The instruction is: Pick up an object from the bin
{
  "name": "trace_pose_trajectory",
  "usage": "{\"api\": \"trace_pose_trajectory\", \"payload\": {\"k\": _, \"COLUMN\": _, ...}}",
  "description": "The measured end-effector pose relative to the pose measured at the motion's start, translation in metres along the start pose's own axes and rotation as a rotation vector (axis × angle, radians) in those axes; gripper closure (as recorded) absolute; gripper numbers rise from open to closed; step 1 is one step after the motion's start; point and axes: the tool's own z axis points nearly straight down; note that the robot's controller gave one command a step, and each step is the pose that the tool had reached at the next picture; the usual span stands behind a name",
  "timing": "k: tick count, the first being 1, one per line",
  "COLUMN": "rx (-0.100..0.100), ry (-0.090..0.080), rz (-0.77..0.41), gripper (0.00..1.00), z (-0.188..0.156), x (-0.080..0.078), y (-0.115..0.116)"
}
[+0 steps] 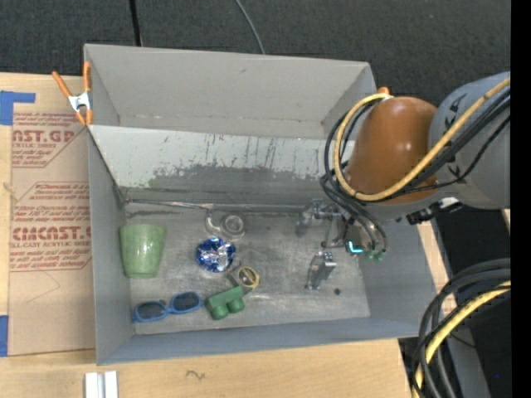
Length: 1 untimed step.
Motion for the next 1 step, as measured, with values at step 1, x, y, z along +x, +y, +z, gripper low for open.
{"api": "trace_pose_trajectory", "payload": {"k": 1, "rx": -0.003, "ry": -0.003, "rz": -0.043, "gripper": 0.00, "z": 0.0345, "x": 0.0042, "y": 0.0738}}
